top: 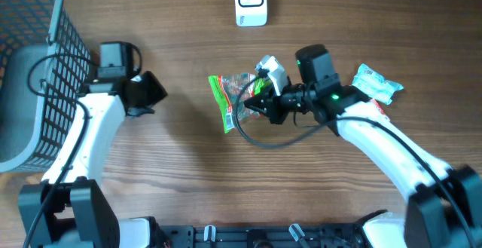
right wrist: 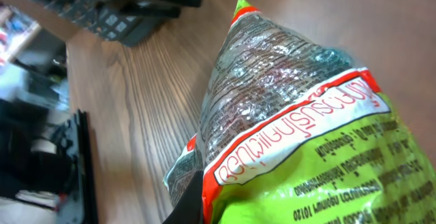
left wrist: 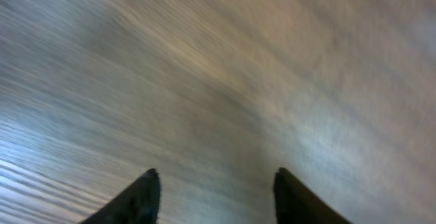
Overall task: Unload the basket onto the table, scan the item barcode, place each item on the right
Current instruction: 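Release the bag from the left gripper, keeping it in the right, then hold the green snack bag up to the white scanner with right gripper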
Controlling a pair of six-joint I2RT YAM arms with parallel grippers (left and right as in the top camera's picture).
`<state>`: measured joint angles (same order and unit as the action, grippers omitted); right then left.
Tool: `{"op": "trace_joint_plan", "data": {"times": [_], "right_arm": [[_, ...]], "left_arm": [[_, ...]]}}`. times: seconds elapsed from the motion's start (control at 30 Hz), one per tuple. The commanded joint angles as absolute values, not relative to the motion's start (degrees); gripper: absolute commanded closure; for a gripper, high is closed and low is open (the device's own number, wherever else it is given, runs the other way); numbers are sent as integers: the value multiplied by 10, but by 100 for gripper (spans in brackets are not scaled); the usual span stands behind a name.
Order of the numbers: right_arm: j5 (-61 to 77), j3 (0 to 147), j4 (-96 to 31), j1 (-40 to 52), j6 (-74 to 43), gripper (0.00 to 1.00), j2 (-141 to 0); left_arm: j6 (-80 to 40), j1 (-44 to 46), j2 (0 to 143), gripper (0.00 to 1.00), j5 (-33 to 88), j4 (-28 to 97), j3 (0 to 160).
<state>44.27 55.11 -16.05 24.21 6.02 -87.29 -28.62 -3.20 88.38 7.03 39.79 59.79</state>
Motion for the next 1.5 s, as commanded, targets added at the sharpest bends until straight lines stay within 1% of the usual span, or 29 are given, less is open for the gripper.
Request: {"op": "trace_joint_plan", "data": {"times": [0.0, 0.1, 0.17, 0.23, 0.27, 0.47, 0.57, 0.67, 0.8, 0.93, 1.0, 1.1, 1.2, 1.27, 1.33, 1.47], "right_arm": [[426, 559, -199, 243, 193, 96, -839], [409, 559, -235, 243, 229, 96, -829], [400, 559, -243, 243, 229, 96, -829], [386, 562, -246, 243, 222, 96, -828], [369, 571, -259, 243, 220, 96, -828], [305, 672, -370, 243, 218, 96, -829], [250, 743, -445, 243, 219, 96, -830], [208, 842, -530, 243, 226, 96, -836], [147, 1017, -662, 255, 258, 96, -860], [130, 1151, -736, 277, 288, 96, -902], [126, 1176, -741, 289, 316, 96, -923], [79, 1177, -708, 317, 390, 96, -957], [-59, 1177, -651, 355, 431, 96, -1004], [-115, 1177, -620, 371, 458, 96, -1029], [-178, 1177, -581, 389, 513, 96, -1061], [-288, 1177, -480, 406, 588, 96, -1114]], "left_arm": [[-272, -57, 875, 37, 65, 392, 609], [-252, -58, 875, 16, 65, 382, 609], [-238, -58, 875, 10, 65, 382, 609], [-218, -58, 875, 7, 63, 374, 609], [-201, -58, 875, 0, 63, 365, 609], [-193, -58, 875, 0, 55, 357, 609], [-193, -58, 875, 0, 55, 357, 609], [-193, -58, 875, 0, 55, 357, 609], [-193, -58, 875, 0, 55, 357, 609], [-193, -58, 875, 0, 55, 357, 609], [-193, -58, 875, 0, 55, 357, 609], [-193, -58, 875, 0, 55, 357, 609], [-193, -58, 875, 0, 55, 357, 609], [-193, -58, 875, 0, 55, 357, 609], [-193, -58, 875, 0, 55, 357, 609], [-193, -58, 875, 0, 55, 357, 609]]}}
